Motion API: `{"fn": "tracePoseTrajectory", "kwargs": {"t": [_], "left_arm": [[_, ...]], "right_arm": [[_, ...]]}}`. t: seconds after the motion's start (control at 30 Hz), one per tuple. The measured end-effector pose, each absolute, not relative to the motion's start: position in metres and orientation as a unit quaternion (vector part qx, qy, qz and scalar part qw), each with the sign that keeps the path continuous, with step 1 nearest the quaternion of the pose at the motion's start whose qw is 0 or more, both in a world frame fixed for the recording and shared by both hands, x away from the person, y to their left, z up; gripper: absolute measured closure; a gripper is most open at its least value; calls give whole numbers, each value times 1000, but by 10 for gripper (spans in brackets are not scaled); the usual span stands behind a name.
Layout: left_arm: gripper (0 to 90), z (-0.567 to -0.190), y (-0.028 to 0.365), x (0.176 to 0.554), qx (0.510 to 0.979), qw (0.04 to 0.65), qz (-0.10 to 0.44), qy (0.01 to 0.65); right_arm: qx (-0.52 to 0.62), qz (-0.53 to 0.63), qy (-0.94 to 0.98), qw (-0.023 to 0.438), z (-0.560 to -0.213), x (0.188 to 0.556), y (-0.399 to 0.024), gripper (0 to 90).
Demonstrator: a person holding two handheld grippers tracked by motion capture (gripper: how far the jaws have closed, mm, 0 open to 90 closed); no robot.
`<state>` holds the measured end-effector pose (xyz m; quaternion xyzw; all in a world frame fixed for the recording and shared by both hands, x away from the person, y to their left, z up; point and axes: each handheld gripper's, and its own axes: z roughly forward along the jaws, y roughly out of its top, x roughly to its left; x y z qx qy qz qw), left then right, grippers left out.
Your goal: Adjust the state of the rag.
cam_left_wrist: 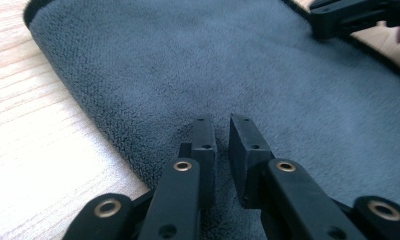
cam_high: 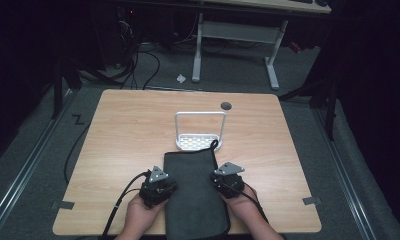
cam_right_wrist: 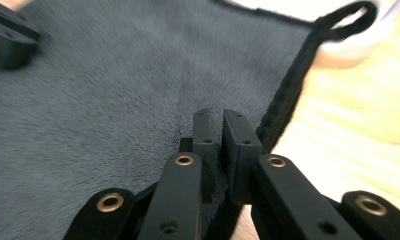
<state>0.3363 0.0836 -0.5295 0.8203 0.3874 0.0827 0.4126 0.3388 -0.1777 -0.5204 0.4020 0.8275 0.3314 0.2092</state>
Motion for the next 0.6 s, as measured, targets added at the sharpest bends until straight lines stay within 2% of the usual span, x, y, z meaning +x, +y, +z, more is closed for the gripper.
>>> {"fn": "tracePoseTrajectory", "kwargs": {"t": [0.17, 0.33, 0.6], "left_arm": [[812, -530, 84, 335, 822, 414, 69, 384], [792, -531, 79, 324, 827, 423, 38, 368], [780, -530, 68, 312, 839, 417, 38, 346]], "right_arm": [[399, 322, 835, 199, -524, 338, -180, 854], [395, 329, 837, 188, -524, 319, -192, 846], [397, 339, 834, 178, -525, 295, -211, 834]]}}
